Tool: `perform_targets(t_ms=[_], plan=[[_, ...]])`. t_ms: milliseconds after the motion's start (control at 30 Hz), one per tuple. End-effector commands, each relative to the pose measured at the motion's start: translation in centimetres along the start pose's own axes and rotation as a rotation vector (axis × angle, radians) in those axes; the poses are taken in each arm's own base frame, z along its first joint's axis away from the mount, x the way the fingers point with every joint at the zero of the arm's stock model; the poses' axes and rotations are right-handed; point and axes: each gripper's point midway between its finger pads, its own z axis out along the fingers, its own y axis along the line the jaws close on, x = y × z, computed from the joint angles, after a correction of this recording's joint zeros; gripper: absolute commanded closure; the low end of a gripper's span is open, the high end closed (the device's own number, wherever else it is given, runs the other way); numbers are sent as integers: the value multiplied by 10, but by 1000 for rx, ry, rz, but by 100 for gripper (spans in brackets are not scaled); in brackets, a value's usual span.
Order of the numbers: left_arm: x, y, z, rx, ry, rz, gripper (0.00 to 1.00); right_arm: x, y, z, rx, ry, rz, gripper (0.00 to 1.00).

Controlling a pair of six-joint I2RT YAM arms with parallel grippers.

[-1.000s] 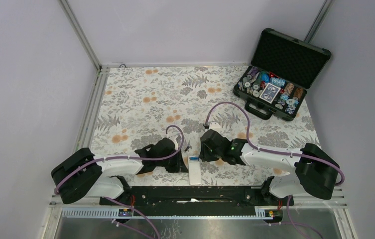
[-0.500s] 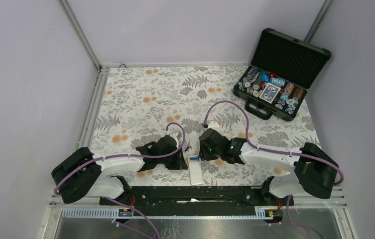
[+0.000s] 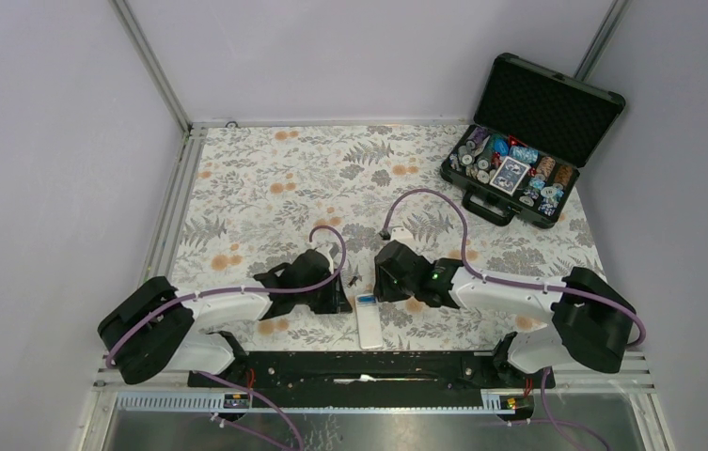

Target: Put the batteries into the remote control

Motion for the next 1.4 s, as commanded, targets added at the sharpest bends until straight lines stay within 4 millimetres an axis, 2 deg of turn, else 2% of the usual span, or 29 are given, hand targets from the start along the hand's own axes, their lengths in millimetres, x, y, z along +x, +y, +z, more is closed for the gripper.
perform_targets(t_ms=[0,667,1367], plan=[[-12,-4,4,13,-33,16,80,-20,15,2,-26,-36,13,64],[-21,4,10,-20,-42,14,80,-5,17,13,-29,33,32,70],[-18,8,12,-27,-30,16,81,4,19,19,-34,79,48,77]])
